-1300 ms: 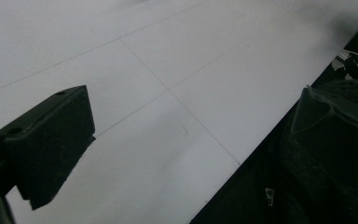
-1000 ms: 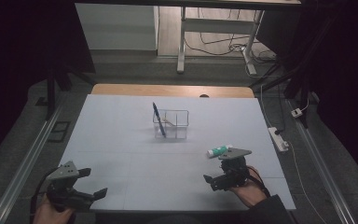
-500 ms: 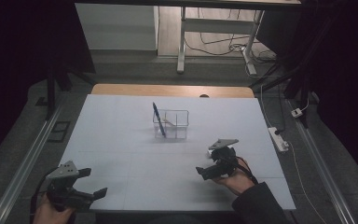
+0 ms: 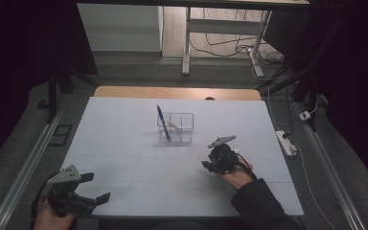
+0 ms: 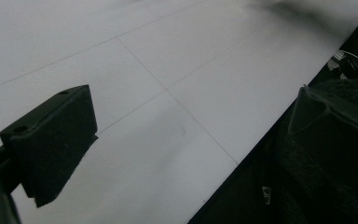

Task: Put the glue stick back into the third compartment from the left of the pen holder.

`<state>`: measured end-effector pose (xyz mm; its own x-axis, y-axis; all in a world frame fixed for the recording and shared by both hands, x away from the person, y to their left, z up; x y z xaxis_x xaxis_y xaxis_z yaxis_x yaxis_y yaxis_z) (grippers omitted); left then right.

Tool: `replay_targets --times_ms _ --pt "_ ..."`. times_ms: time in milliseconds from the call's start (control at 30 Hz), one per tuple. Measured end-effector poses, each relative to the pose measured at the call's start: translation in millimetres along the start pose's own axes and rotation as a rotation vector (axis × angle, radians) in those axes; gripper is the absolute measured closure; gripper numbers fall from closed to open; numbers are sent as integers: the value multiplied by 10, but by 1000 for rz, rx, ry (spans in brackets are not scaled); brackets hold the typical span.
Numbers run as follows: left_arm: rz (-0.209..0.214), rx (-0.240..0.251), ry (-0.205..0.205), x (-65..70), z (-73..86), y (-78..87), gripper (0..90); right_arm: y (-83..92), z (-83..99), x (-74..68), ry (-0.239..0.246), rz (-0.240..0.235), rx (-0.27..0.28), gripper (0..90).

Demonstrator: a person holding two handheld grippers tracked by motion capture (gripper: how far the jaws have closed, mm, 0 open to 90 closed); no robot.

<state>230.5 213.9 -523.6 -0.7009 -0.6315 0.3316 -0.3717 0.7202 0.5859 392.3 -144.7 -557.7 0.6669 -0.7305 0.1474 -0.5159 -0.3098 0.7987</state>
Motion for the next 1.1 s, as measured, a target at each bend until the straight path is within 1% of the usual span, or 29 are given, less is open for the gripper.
replay_targets --times_ms 67,133,167,367,500,567,800,1100 --pt "1 0 -1 1 0 0 13 -29 -7 29 4 12 -11 783" --pt "1 0 -2 2 0 0 14 -60 -20 60 -2 27 -19 885" --pt "1 0 -3 2 0 0 16 -71 -29 68 -3 26 -18 897" --pt "2 -1 -7 5 0 -1 17 -174 -31 110 -5 62 -54 898" --pt "1 -3 -9 7 1 -2 19 -212 -2 146 -5 75 -72 898" --pt "1 -4 -10 7 1 -2 19 -219 16 158 -8 70 -79 898" --pt "1 -3 -10 7 2 -1 20 -195 65 161 -2 72 -95 898" --pt "0 -5 -11 9 1 -4 21 -105 171 220 1 64 -108 897"
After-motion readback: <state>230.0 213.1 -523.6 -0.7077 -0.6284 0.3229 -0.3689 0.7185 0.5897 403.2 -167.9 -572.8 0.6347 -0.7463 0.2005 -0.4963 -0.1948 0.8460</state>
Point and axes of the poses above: each handheld gripper's, and its own axes: y roughly backward along the jaws, z roughly out of its underside, x roughly to its right, the point moved 8 cm from there along -y, roughly forward along the jaws, and after that the axes turned 9 degrees about z, right-handed, at the moved point
